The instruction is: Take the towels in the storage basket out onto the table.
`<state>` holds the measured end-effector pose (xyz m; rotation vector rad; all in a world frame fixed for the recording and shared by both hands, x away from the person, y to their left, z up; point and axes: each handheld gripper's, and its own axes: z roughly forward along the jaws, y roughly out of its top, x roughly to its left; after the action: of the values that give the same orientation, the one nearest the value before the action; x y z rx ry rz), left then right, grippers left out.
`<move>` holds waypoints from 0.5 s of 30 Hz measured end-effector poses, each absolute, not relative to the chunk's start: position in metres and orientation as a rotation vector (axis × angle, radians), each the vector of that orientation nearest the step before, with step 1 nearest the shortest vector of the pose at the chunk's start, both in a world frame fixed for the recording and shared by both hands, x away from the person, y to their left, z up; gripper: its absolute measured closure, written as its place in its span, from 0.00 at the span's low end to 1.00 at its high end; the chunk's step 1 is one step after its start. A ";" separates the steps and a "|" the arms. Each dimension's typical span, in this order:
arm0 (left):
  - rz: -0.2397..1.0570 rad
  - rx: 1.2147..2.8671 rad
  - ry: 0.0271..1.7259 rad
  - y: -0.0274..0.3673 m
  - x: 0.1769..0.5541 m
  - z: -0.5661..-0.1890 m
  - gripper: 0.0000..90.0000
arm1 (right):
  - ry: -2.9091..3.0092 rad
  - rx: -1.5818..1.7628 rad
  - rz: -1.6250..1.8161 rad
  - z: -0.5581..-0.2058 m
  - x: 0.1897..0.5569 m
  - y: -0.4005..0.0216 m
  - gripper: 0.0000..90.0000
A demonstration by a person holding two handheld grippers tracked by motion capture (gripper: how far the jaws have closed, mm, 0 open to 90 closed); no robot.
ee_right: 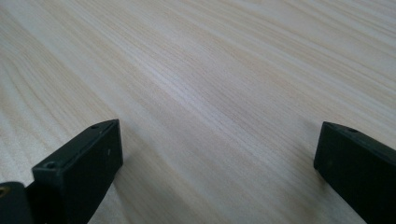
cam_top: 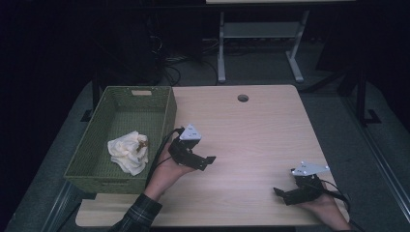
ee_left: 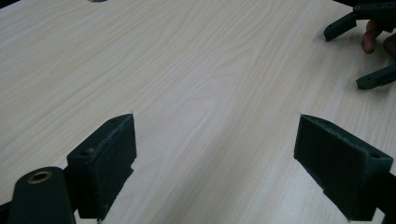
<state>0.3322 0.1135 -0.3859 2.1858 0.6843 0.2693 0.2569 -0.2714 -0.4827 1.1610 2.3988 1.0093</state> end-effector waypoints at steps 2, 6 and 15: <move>0.268 2.185 0.686 0.114 0.333 -0.384 0.14 | 2.398 1.161 1.010 -0.483 0.257 -0.271 0.01; 0.253 2.181 0.686 0.117 0.336 -0.379 0.14 | 2.398 1.161 1.009 -0.483 0.257 -0.271 0.01; 0.252 2.191 0.682 0.127 0.344 -0.366 0.14 | 2.396 1.165 1.008 -0.483 0.256 -0.271 0.01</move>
<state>0.3438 0.1269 -0.3663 2.1909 0.6820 0.2522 0.2565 -0.2713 -0.4827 1.1652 2.3962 1.0078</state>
